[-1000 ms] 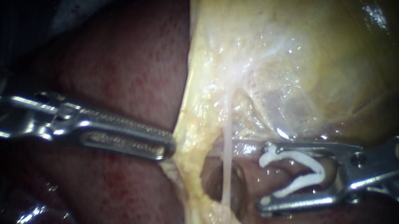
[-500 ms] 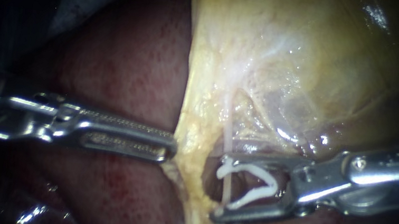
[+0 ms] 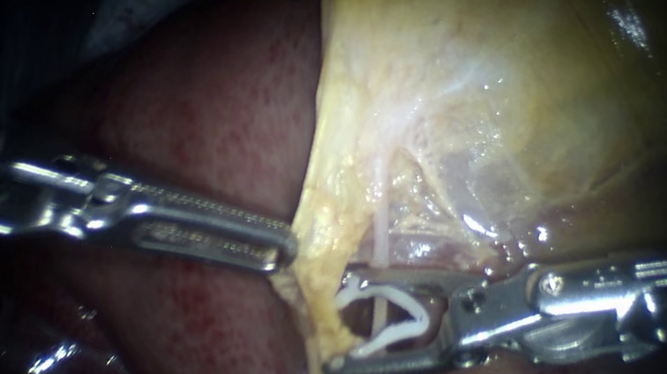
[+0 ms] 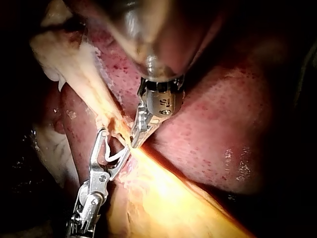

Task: Clipping first clip left tube

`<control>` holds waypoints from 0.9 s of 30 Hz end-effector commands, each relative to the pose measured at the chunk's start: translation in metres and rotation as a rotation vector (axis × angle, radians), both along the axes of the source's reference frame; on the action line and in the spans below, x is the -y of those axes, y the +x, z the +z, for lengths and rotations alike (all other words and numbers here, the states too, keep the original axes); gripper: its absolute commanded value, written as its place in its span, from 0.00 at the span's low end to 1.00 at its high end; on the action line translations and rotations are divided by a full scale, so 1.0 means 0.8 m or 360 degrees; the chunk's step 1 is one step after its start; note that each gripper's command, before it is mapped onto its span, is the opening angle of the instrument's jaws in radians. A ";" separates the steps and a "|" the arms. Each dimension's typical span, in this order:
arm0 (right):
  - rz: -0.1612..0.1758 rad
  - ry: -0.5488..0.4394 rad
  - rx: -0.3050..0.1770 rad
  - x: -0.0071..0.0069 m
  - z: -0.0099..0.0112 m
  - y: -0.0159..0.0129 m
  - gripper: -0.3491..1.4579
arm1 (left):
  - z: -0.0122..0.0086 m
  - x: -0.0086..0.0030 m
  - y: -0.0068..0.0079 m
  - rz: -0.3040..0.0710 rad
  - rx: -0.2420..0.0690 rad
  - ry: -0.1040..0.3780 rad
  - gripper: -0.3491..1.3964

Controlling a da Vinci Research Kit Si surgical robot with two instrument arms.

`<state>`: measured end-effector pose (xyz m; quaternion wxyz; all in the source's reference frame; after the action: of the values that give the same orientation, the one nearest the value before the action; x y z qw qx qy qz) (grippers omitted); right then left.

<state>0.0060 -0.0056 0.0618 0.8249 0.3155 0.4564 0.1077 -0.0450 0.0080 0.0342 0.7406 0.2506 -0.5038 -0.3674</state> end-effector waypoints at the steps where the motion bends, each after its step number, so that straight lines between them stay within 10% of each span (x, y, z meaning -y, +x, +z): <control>1: 0.0001 0.0000 0.0000 0.0000 0.0001 0.0000 0.50 | 0.0000 0.0000 0.0000 -0.0001 -0.0002 -0.0001 0.00; 27: -0.0062 0.0068 0.0011 0.0044 0.0001 0.0052 0.48 | 0.0001 -0.0001 -0.0002 -0.0001 -0.0001 -0.0001 0.00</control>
<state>0.0102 -0.0092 0.0620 0.8216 0.3417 0.4447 0.1025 -0.0451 0.0081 0.0342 0.7409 0.2498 -0.5036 -0.3675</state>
